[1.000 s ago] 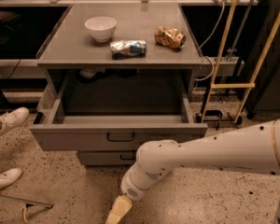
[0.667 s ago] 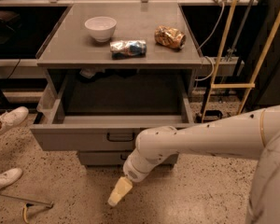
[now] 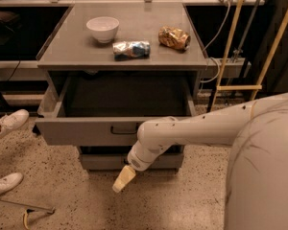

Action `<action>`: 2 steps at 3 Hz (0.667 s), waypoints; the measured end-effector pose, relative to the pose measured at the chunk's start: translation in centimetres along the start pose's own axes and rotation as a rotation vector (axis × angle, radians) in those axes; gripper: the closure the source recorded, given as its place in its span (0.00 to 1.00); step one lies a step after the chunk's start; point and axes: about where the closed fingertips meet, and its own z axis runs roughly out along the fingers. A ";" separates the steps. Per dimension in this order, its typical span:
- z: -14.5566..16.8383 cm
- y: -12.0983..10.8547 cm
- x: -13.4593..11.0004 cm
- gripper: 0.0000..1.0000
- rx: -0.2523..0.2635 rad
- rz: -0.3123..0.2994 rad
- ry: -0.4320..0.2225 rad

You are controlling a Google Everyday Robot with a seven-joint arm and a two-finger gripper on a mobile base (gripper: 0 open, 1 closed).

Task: Close top drawer

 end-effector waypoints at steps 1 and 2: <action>-3.0 -1.6 -1.4 0.00 0.099 0.039 -0.085; -9.6 -4.4 -5.2 0.00 0.254 0.105 -0.250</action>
Offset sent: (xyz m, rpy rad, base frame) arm 0.0980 -0.0375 0.1719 0.1333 -0.4720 -0.3618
